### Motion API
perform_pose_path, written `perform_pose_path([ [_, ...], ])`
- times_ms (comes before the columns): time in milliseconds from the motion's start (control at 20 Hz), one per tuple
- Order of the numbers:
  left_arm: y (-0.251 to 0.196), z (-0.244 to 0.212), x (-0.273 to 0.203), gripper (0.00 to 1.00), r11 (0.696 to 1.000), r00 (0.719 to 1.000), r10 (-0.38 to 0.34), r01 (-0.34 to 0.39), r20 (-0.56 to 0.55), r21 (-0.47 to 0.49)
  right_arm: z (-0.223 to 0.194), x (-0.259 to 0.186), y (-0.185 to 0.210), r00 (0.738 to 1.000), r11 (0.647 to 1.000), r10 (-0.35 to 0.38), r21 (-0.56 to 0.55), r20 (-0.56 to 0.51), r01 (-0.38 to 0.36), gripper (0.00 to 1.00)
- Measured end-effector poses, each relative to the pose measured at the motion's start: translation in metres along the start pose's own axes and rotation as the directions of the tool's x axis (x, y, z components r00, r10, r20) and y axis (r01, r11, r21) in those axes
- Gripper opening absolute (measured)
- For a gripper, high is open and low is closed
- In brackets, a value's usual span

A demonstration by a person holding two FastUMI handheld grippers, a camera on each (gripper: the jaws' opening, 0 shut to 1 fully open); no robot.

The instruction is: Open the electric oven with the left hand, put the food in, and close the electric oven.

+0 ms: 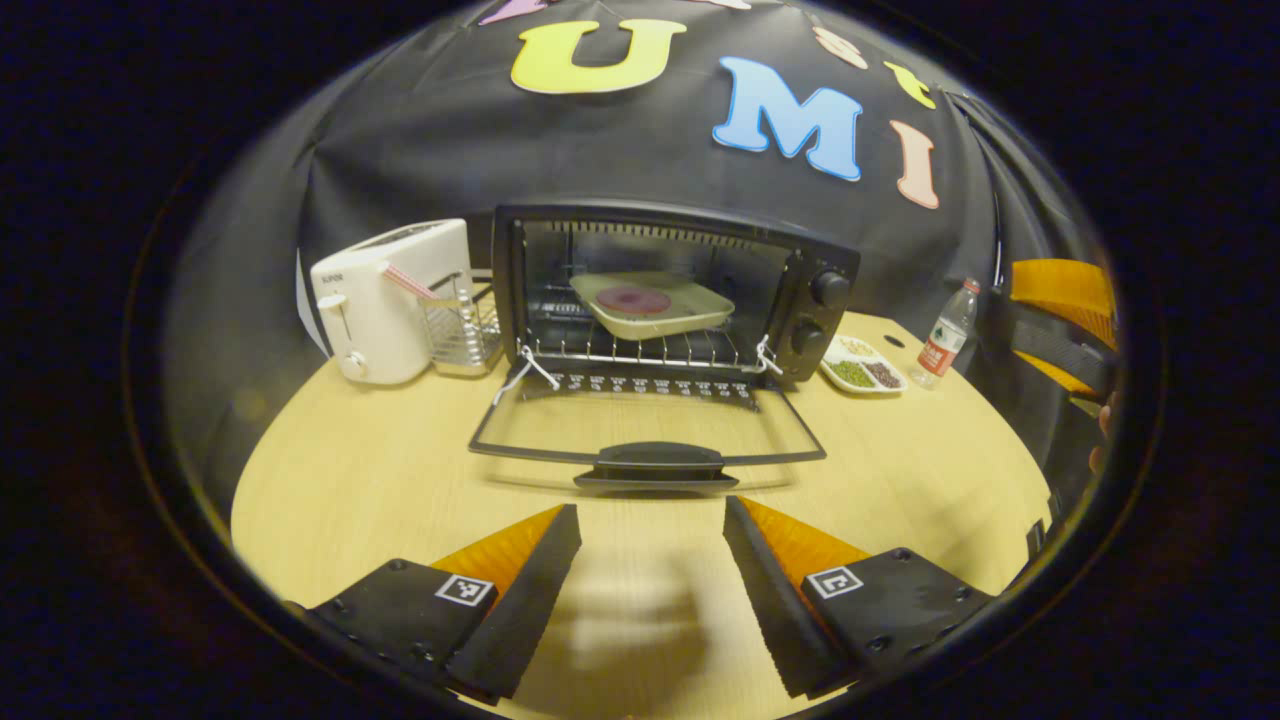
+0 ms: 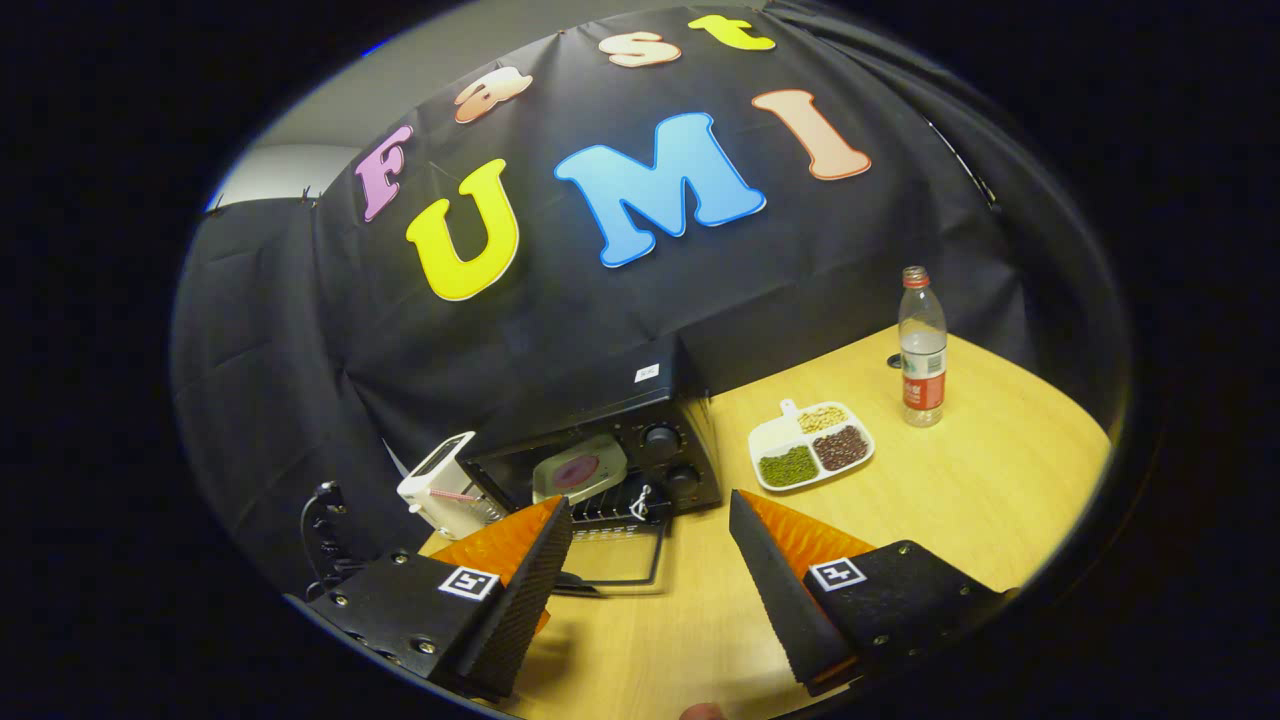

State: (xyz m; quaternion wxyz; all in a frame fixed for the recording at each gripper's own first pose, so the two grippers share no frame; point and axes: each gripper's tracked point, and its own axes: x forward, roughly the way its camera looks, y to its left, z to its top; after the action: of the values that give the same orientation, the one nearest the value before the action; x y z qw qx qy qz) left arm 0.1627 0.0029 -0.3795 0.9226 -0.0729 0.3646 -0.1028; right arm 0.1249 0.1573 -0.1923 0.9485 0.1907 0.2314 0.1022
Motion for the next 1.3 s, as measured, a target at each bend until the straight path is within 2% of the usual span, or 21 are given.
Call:
perform_pose_path([
  [300,-0.001,-0.020,0.035,0.98,1.000,0.996,-0.012,0.010,-0.087,-0.015,0.011,-0.023,-0.031,0.996,0.993,-0.083,-0.082,0.044,0.087,0.97],
  [450,0.002,-0.011,0.050,1.00,0.999,0.998,0.009,-0.007,-0.063,0.034,0.015,-0.029,-0.036,0.993,0.989,-0.102,-0.098,0.060,0.107,0.97],
  [550,0.005,-0.013,0.052,0.92,0.998,0.998,0.028,-0.025,-0.060,0.051,0.013,-0.032,-0.039,0.992,0.987,-0.113,-0.112,0.060,0.119,0.97],
  [600,0.004,-0.009,0.053,0.98,0.998,0.999,0.032,-0.030,-0.036,0.052,0.014,-0.032,-0.038,0.992,0.986,-0.115,-0.115,0.062,0.121,0.97],
  [650,0.004,-0.009,0.053,1.00,0.997,0.999,0.039,-0.037,-0.026,0.061,0.016,-0.032,-0.037,0.991,0.985,-0.118,-0.115,0.064,0.125,0.97],
  [750,0.005,-0.006,0.051,0.98,0.996,0.999,0.049,-0.048,-0.011,0.078,0.015,-0.029,-0.032,0.992,0.986,-0.108,-0.117,0.066,0.115,0.98],
  [800,0.005,-0.003,0.048,1.00,0.996,0.999,0.047,-0.047,-0.001,0.075,0.014,-0.029,-0.029,0.993,0.987,-0.101,-0.120,0.067,0.108,0.98],
  [1000,0.003,0.014,0.034,0.98,0.999,0.999,0.029,-0.030,0.045,0.026,0.010,-0.027,-0.013,0.996,0.989,-0.064,-0.127,0.062,0.072,0.98],
  [1050,0.002,0.018,0.030,0.91,1.000,0.998,0.028,-0.029,0.055,0.012,0.008,-0.028,-0.010,0.997,0.990,-0.056,-0.127,0.057,0.062,0.98],
  [1150,0.000,0.026,0.020,0.98,1.000,0.996,0.029,-0.030,0.081,0.007,0.008,-0.025,-0.004,0.998,0.990,-0.044,-0.128,0.051,0.051,0.98],
  [1200,0.002,0.032,0.016,0.91,0.999,0.994,0.032,-0.034,0.101,0.015,0.007,-0.022,-0.001,0.998,0.991,-0.040,-0.129,0.047,0.046,0.98],
  [1300,0.000,0.045,0.009,1.00,0.999,0.988,0.034,-0.040,0.149,0.033,0.006,-0.023,0.000,0.999,0.991,-0.033,-0.131,0.040,0.038,0.98],
])
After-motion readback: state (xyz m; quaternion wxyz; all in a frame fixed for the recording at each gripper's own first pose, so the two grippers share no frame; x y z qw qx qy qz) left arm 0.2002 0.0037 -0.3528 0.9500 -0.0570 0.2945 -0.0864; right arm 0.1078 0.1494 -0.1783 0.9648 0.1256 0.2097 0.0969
